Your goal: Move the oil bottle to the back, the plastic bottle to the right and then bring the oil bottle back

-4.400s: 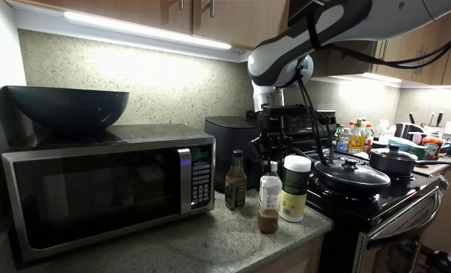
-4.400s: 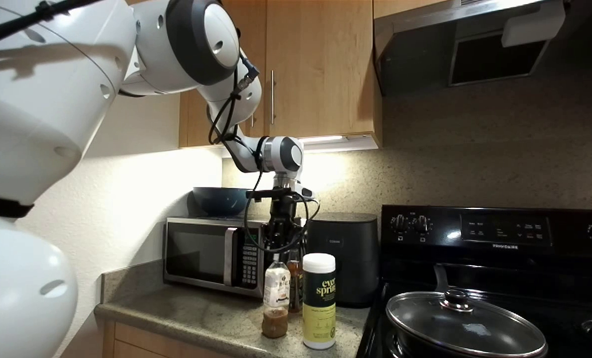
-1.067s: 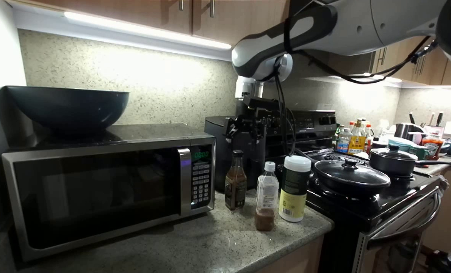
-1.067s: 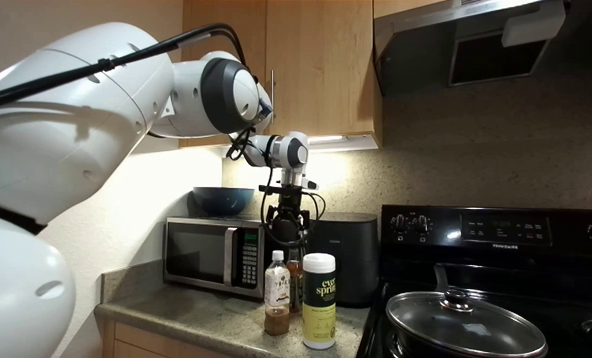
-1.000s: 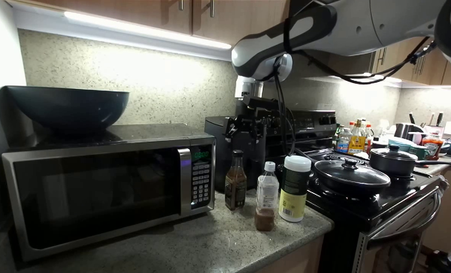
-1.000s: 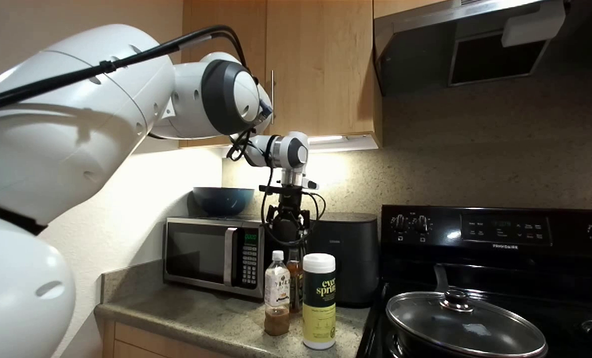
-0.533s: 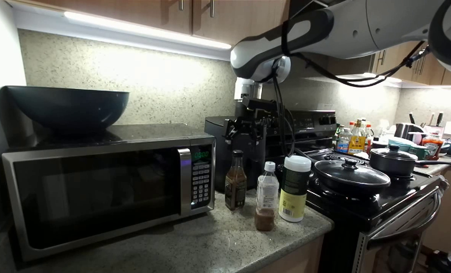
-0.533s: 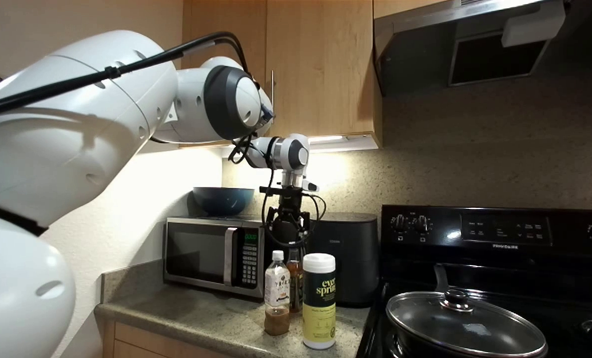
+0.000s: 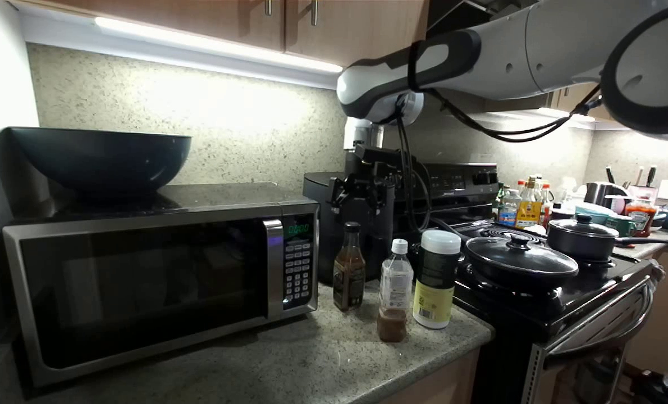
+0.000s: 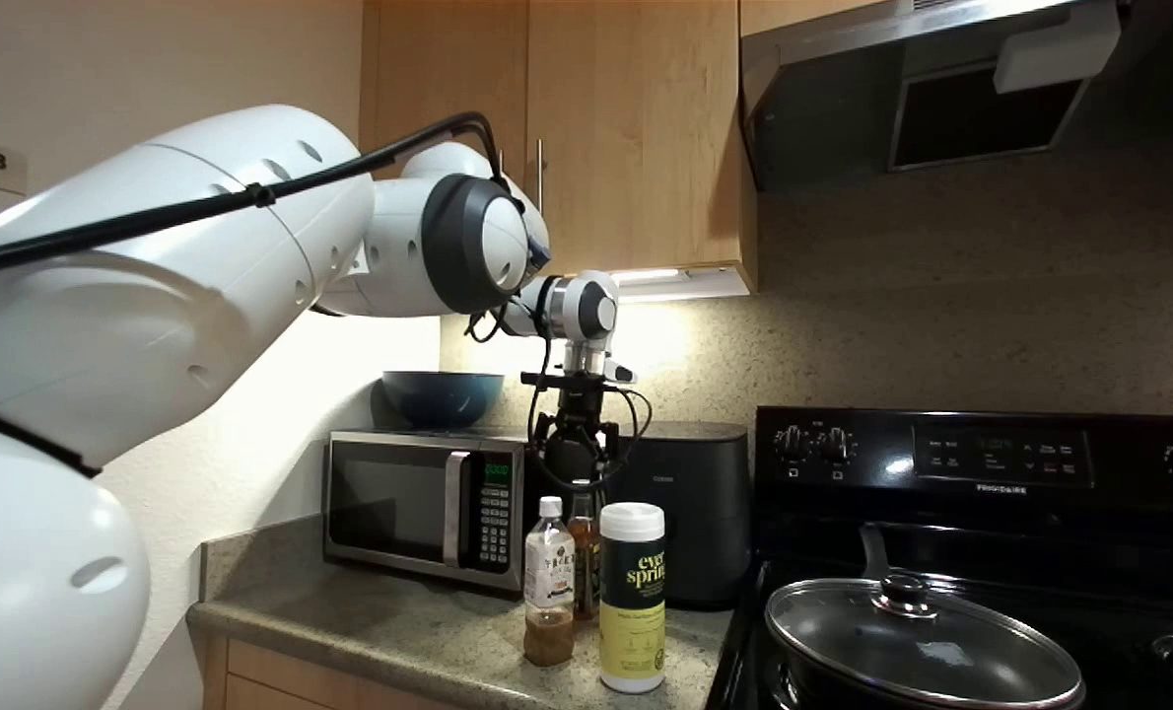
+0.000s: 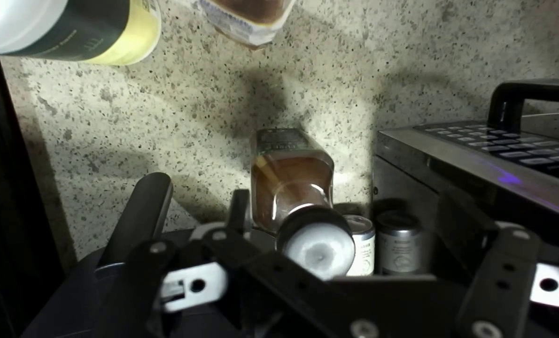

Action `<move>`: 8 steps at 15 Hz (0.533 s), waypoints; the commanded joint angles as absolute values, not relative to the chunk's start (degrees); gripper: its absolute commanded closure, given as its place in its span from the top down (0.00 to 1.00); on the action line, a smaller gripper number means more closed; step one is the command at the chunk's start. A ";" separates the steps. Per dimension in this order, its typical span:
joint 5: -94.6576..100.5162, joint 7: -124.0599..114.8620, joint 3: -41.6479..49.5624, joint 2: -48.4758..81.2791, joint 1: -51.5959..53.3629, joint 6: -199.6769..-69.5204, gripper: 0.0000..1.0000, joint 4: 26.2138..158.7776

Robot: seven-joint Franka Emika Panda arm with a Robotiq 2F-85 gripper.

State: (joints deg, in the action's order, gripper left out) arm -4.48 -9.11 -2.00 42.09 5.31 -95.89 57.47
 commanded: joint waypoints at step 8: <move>-4.29 -8.22 -1.70 47.04 4.51 -88.80 0.89 49.01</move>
State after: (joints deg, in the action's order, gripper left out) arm -4.48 -9.11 -1.70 45.80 4.86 -91.25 51.73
